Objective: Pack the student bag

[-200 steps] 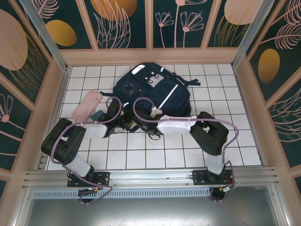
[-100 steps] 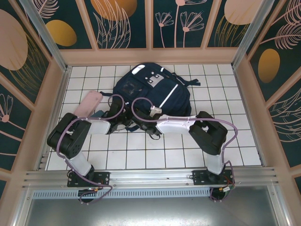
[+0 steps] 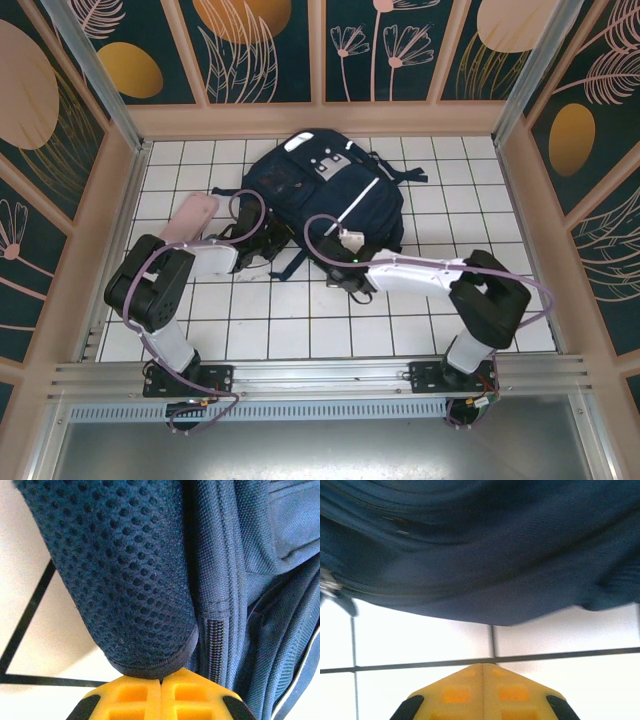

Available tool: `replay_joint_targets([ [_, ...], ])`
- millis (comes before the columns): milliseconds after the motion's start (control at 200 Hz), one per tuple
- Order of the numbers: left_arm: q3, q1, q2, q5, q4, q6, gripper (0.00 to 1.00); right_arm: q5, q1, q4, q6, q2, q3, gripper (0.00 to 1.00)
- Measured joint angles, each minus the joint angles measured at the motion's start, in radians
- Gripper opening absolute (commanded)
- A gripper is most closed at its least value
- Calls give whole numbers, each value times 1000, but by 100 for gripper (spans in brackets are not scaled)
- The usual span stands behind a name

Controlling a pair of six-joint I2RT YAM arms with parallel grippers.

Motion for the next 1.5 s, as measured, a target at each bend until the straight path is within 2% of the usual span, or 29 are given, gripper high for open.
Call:
replay_joint_targets([
  [80, 17, 4, 1, -7, -23, 18, 0, -6, -37, -15, -25, -51, -43, 0],
  [135, 28, 5, 5, -6, -37, 27, 0, -17, -61, -19, -54, -81, -58, 3],
  [260, 36, 8, 8, 12, -43, 46, 0, -68, -65, 8, -93, -110, -58, 19],
  [335, 36, 11, 8, 40, -41, 58, 0, -115, -43, 32, -97, -108, -43, 32],
  [480, 35, 19, 0, 101, -33, 71, 0, -165, -10, 93, -55, -76, 23, 40],
  [801, 29, 19, -89, 175, -30, 100, 0, -114, -6, 135, 107, 87, 152, 40],
  [976, 29, 19, -92, 195, -32, 109, 0, -89, -6, 126, 129, 115, 169, 38],
  [1311, 33, 19, -92, 209, -39, 109, 0, 49, 0, 37, 141, 204, 272, 33],
  [1376, 34, 19, -92, 209, -40, 109, 0, 67, 2, 27, 139, 207, 277, 28],
  [1496, 34, 19, -92, 209, -40, 109, 0, 100, 3, 1, 139, 208, 285, 13],
])
